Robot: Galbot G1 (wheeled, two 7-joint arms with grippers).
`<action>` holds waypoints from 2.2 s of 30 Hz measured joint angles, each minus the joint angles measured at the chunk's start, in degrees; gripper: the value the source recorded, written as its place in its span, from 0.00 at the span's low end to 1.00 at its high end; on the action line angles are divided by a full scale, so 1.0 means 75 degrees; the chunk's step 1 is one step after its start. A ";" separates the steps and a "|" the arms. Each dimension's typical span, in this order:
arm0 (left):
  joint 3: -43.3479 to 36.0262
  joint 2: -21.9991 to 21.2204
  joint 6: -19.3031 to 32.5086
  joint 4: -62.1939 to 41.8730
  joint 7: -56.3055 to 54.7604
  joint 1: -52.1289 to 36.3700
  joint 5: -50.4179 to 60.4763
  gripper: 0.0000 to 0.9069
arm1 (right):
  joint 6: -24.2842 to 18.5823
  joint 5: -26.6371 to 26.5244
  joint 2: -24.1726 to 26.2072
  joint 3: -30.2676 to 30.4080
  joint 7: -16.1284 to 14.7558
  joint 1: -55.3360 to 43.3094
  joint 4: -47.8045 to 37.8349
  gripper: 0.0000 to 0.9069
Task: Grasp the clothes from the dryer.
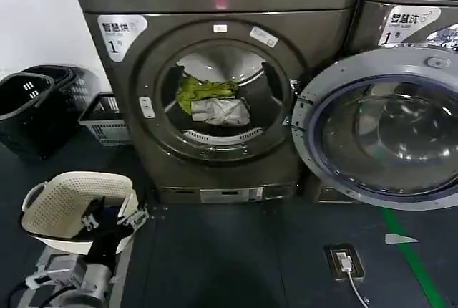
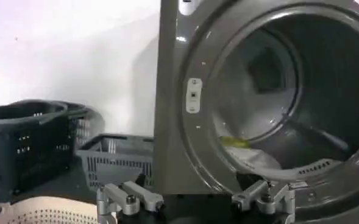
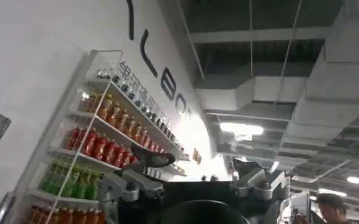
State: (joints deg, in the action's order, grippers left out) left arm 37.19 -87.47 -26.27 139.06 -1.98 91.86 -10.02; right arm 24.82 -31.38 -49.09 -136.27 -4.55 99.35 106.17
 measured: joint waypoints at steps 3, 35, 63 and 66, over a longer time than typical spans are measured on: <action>0.0034 0.0016 0.0000 0.0027 0.0000 -0.0001 -0.0015 1.00 | -0.0001 0.0001 -0.0024 0.0032 -0.0017 -0.0036 0.0014 1.00; 0.0146 0.0012 0.0008 0.0145 0.0099 0.0013 -0.0019 1.00 | -0.0429 -0.0084 -0.0089 0.0249 -0.0154 -0.0152 0.0014 1.00; 0.0092 0.0146 0.0256 0.0174 0.0391 0.0006 0.0153 1.00 | -0.0844 -0.0173 -0.0163 0.0242 -0.0337 -0.0109 0.0046 1.00; 0.0081 0.0163 0.0277 0.0176 0.0412 0.0007 0.0164 1.00 | -0.0851 -0.0187 -0.0164 0.0235 -0.0338 -0.0096 0.0066 1.00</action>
State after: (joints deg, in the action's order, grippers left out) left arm 37.79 -86.25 -24.19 140.38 1.11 91.91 -8.79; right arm 18.44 -32.78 -50.32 -134.51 -7.08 98.63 106.67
